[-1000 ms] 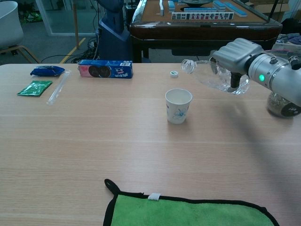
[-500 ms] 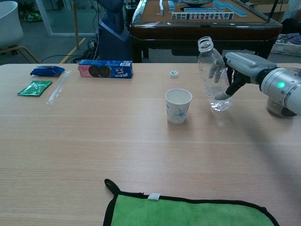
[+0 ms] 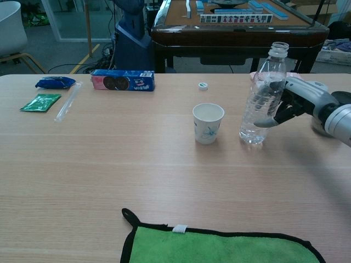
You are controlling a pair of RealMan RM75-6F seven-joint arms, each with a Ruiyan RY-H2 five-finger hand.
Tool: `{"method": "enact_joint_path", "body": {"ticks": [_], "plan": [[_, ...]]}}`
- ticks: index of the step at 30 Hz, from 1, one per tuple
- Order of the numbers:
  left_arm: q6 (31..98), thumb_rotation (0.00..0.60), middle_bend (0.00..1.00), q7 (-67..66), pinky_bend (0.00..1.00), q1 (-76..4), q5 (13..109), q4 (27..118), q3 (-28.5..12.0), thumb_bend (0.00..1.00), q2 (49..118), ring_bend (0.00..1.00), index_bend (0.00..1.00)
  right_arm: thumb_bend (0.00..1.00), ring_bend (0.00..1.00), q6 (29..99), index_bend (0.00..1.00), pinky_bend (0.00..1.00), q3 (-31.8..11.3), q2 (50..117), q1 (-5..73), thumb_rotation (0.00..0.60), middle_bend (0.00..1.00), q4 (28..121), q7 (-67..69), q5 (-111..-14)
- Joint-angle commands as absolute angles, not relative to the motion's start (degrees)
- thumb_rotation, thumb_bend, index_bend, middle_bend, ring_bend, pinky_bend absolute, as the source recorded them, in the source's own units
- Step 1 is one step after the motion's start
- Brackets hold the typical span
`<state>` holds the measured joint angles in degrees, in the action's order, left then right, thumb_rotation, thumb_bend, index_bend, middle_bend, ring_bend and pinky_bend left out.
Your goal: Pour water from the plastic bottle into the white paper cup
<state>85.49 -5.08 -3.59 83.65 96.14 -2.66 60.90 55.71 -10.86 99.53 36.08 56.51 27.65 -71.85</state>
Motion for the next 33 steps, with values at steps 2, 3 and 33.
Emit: {"method": "enact_joint_path", "body": {"ticks": [2, 3, 33], "plan": [[85.42, 0.600, 0.39, -5.26, 0.70, -3.61, 83.60, 96.25, -2.63, 0.06, 60.87, 0.43, 0.42, 0.31, 0.44, 55.04, 0.60, 0.51, -9.97, 99.96, 35.13, 0.600, 0.53, 54.99, 31.01, -73.80], [85.41, 0.600, 0.39, -5.30, 0.70, -3.61, 83.60, 96.26, -2.63, 0.06, 60.88, 0.43, 0.42, 0.30, 0.43, 54.93, 0.60, 0.51, -9.77, 99.98, 35.05, 0.600, 0.52, 54.72, 31.43, -74.15], [85.24, 0.600, 0.39, -6.88, 0.70, -3.70, 83.68, 96.91, -2.35, 0.06, 60.94, 0.43, 0.43, 0.00, 0.13, 59.95, 0.14, 0.31, -7.86, 82.56, 29.30, 0.600, 0.17, 76.93, 16.69, -76.25]]}}
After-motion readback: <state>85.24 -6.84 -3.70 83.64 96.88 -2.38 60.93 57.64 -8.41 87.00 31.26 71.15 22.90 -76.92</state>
